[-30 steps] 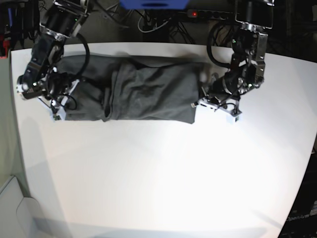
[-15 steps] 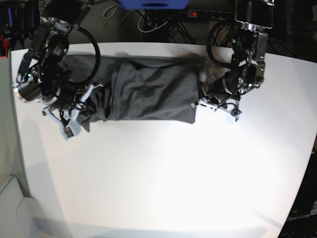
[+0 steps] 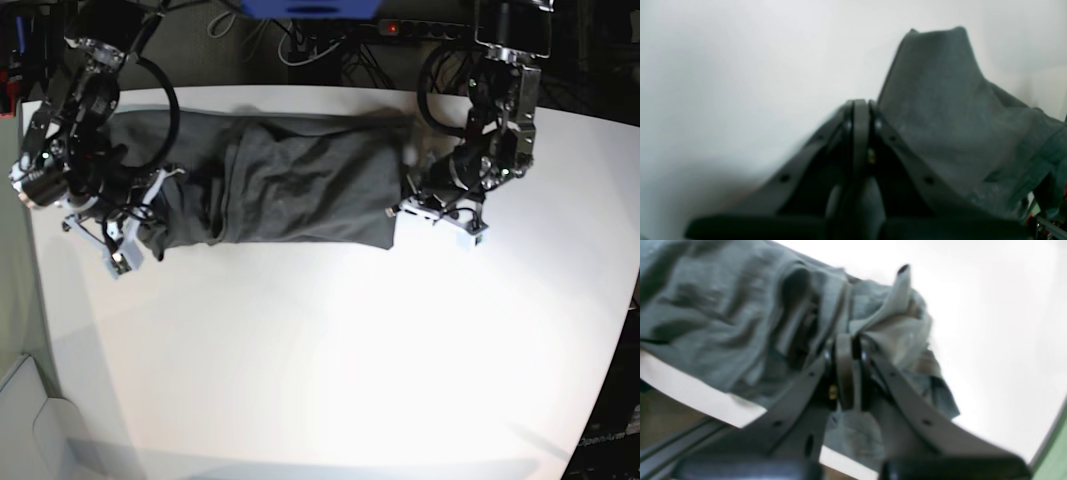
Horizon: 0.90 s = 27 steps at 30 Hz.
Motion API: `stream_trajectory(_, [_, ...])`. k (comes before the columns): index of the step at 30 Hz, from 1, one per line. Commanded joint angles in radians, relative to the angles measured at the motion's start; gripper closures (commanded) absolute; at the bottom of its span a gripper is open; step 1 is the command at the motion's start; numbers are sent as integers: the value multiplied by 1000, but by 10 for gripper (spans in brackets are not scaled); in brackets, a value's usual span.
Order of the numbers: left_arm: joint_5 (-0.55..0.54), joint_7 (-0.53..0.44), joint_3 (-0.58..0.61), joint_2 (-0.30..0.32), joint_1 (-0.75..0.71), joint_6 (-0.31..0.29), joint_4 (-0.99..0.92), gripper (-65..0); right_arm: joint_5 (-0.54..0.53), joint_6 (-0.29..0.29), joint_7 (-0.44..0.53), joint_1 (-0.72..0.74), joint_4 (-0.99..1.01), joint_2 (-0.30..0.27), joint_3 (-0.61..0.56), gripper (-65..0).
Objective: Layout the t-shirt on the table in an organized manner, then fold the t-shirt properly
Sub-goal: 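Pull the right gripper's end outward to straighten the folded bundle, then hold both ends of the bundle with both grippers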
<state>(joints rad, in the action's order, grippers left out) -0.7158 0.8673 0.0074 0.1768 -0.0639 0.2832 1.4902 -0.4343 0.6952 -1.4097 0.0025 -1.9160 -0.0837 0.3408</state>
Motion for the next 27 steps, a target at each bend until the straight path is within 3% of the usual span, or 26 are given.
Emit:
stream_trajectory(1, [12, 40, 1, 2, -7, 34, -3, -3, -11, 3, 13, 9, 5, -20, 4, 0])
stream_trajectory(9, [12, 40, 4, 2, -3, 32, -4, -3, -11, 3, 23, 6, 175, -93, 7, 0])
stream_trajectory(17, [12, 40, 4, 3, -3, 29, -4, -3, -11, 3, 51, 9, 275, -150, 137, -10])
stream_trajectory(22, [12, 40, 6, 3, -3, 27, -4, -3, -11, 3, 56, 7, 283, -164, 182, -144])
stream_trajectory(27, [12, 40, 6, 3, -4, 27, -4, -3, -11, 3, 53, 4, 283, -161, 186, -338])
